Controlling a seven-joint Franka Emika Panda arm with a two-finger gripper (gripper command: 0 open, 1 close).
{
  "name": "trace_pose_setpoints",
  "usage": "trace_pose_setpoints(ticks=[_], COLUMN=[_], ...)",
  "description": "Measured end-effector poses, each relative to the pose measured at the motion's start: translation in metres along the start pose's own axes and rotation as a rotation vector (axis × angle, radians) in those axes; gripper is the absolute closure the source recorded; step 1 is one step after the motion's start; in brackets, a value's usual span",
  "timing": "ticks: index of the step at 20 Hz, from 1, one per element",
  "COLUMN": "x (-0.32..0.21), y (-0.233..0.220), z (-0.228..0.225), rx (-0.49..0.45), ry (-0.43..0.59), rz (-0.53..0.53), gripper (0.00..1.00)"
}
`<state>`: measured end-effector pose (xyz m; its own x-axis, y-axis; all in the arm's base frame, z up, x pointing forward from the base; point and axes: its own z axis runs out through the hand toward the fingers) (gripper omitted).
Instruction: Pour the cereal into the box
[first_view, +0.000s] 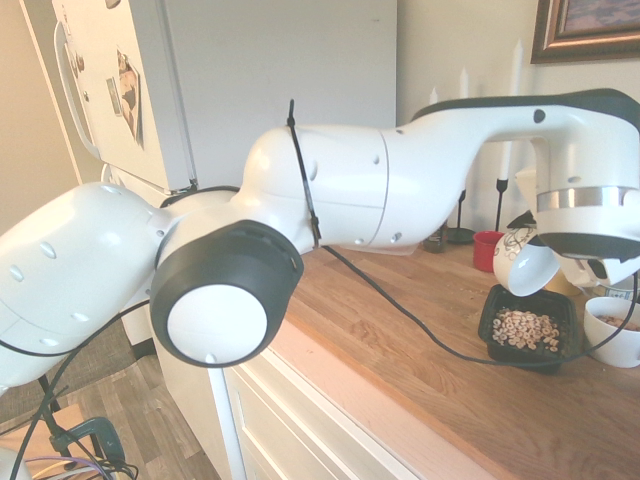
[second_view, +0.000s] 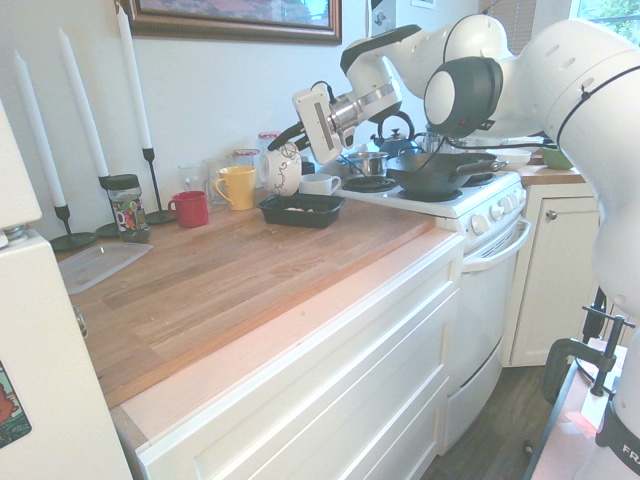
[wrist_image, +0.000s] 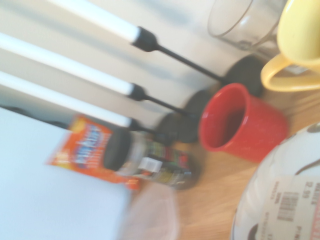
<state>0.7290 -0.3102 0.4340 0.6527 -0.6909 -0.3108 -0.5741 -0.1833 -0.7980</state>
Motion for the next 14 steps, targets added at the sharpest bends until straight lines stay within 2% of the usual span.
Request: trace_pose_setpoints(ticks=[6, 14], x=[-0.072, -0.163], y=[-0.085, -0.105], z=[0.059, 0.167], rx=[-0.261, -0.641], ry=[0.202, 0.476], rz=[-0.06, -0.162], gripper=[1.0, 1.0])
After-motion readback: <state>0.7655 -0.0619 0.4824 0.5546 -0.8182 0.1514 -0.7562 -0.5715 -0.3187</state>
